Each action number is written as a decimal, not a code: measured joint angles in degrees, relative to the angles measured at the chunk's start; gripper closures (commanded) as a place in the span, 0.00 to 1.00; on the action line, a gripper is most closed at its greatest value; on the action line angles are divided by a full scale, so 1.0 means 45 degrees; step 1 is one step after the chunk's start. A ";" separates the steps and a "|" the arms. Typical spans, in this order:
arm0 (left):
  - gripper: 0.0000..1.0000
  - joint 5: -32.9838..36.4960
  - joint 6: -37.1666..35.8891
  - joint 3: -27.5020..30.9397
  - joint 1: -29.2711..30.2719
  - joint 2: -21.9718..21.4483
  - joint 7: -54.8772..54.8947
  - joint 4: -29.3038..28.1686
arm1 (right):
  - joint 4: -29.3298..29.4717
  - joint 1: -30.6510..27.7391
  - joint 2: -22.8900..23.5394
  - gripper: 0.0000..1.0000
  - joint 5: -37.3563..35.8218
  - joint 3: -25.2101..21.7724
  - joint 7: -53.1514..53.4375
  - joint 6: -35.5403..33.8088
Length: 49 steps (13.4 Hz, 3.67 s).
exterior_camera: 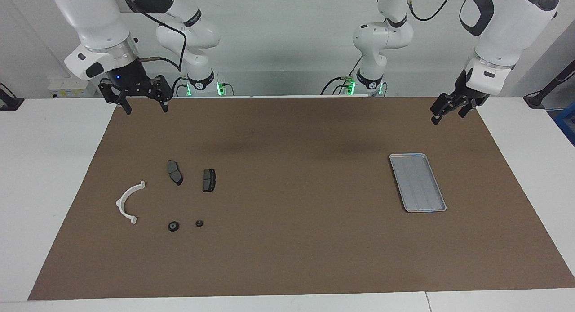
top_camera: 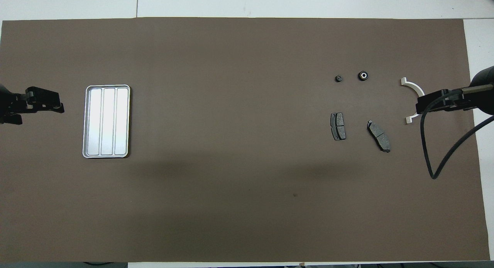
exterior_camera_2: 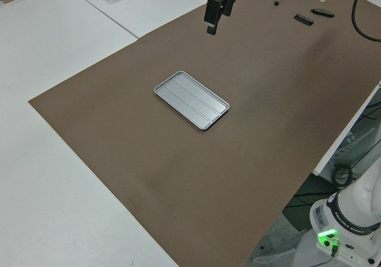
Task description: Pick bearing gear from pile to tray
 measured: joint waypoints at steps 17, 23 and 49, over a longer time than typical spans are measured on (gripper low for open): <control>0.00 0.0000 0.0000 0.0000 0.0000 0.0000 0.0000 0.0000 | -0.0401 0.0014 -0.0503 0.00 0.0001 0.0042 -0.0176 -0.0104; 0.00 0.0000 0.0000 0.0000 0.0000 0.0000 0.0000 0.0000 | -0.2620 0.0619 0.0186 0.00 0.0004 0.0058 0.1137 0.2833; 0.00 0.0000 0.0000 0.0000 0.0000 0.0000 0.0000 0.0000 | 0.1661 0.1306 0.8950 0.02 -0.1100 0.0002 0.4536 0.7845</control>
